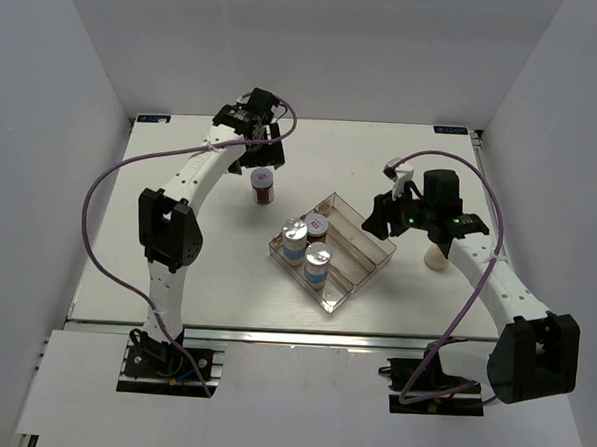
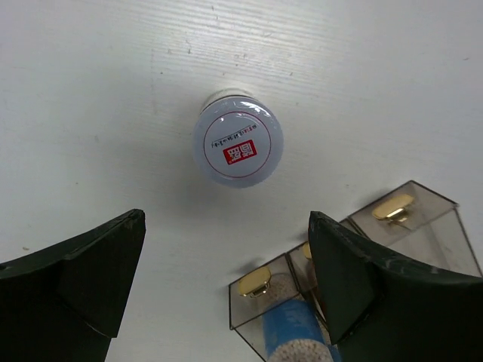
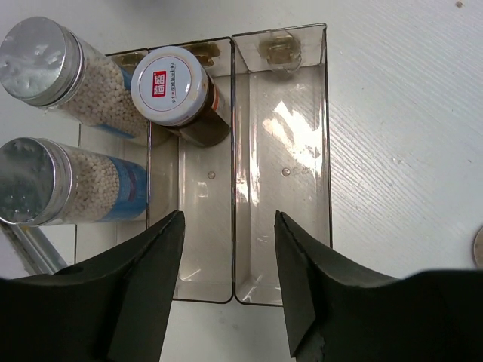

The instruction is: Organize the condiment bottles

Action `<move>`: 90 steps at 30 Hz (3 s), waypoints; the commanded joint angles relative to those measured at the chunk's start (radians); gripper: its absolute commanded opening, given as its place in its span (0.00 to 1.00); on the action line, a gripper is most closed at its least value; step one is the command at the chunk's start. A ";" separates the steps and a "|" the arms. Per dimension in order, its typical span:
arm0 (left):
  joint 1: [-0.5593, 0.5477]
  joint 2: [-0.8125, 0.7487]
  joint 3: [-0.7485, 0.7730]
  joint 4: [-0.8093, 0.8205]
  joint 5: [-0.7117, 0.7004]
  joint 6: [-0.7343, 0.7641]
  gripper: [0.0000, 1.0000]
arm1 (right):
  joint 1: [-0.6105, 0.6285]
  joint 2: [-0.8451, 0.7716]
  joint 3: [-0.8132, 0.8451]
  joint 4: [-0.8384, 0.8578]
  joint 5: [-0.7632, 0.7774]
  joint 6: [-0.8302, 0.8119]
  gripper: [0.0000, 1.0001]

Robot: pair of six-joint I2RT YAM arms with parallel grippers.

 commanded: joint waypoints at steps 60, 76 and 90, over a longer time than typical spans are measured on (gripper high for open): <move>-0.087 -0.124 -0.076 0.148 0.201 0.196 0.00 | -0.003 -0.007 0.040 0.025 0.005 0.008 0.58; -0.211 -0.164 0.007 0.116 0.509 0.290 0.00 | -0.049 -0.036 0.036 0.047 0.076 0.097 0.56; -0.300 -0.125 0.011 0.108 0.683 0.342 0.00 | -0.197 -0.042 0.014 0.061 0.060 0.141 0.52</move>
